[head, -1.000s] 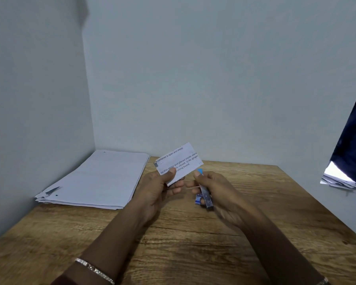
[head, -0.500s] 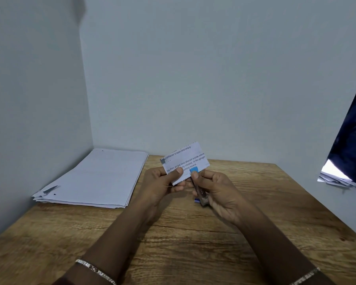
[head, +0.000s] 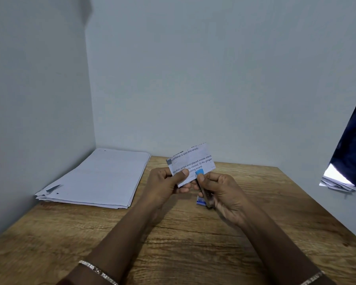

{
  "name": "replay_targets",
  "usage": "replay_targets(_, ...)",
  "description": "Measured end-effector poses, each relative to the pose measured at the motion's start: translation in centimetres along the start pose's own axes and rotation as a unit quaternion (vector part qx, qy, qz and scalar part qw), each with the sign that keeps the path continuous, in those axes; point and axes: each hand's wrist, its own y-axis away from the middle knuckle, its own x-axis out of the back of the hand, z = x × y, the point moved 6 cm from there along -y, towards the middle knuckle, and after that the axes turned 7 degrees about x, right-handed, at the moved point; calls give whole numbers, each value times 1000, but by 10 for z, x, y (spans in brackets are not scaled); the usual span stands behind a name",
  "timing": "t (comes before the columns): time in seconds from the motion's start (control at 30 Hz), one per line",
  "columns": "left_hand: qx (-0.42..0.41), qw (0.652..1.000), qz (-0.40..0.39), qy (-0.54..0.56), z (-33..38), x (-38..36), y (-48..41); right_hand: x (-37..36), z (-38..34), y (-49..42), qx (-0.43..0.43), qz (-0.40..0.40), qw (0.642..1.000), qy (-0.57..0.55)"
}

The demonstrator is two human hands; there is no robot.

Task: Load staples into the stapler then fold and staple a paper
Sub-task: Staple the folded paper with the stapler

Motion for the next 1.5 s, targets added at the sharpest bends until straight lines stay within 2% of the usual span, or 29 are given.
replay_targets(0.23,6,1000,-8,2,-3,0,0,-1,-1,1,6,41,999,33)
replay_targets(0.43,9,1000,14,10,-5,5,-2,-8,5,2,-7,12,1000,-4)
replay_targets(0.6,20,998,53,37,-7,14,-8,1,8,0,-21,104,994,-7)
replay_targets(0.67,30,997,54,48,-8,14,-8,9,0,1,44,141,989,27)
replay_targets(0.73,43,996,55,62,-10,14,-7,13,-18,8,167,172,954,179)
replay_targets(0.83,43,995,50,76,-11,14,-7,0,-40,17,322,154,829,431)
replay_targets(0.9,41,995,43,81,-11,12,-6,-13,-44,22,371,111,768,509)
replay_targets(1.0,45,995,53,74,-10,13,-6,-23,-40,23,380,68,744,545)
replay_targets(1.17,52,994,55,73,-7,15,-6,-21,-43,21,381,63,756,528)
replay_targets(1.3,-2,993,103,-57,8,17,0,-21,-46,22,377,67,768,513)
replay_targets(1.4,-95,978,102,-153,23,19,3,-18,-47,21,361,78,800,473)
replay_targets(1.5,-110,973,67,-193,23,13,5,-14,-42,19,307,79,852,416)
